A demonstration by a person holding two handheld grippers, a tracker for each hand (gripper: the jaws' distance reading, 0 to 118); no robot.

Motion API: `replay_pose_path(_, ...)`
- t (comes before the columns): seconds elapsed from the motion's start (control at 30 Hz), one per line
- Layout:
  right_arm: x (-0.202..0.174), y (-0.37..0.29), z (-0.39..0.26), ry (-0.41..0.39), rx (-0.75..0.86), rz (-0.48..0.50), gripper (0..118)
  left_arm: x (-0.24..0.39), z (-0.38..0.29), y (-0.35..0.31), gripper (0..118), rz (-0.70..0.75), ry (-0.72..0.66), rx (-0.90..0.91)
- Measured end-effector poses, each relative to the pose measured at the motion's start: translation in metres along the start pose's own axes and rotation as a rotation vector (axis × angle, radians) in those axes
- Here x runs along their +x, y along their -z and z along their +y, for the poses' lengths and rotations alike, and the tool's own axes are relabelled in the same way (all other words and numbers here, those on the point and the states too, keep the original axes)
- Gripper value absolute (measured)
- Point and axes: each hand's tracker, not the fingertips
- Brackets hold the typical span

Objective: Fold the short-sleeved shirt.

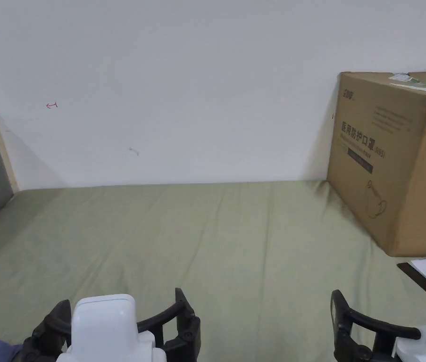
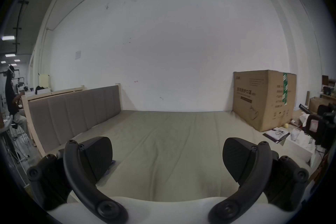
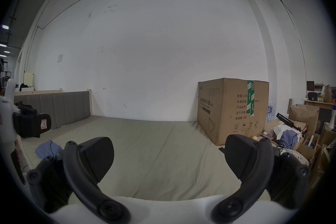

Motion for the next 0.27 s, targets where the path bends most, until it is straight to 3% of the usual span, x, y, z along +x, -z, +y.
replay_pose_path(0.1,0.0024,0.0005,-0.0002,0.014,-0.005,-0.006,118,0.0001,-0.0021,0.0011,118,-0.029,0.000,-0.018)
replay_pose_path(0.27,0.0052,0.0004,-0.0005,0.012,-0.006,-0.015,118,-0.0073,-0.0007,-0.0011,118,-0.096,-0.113,-0.013)
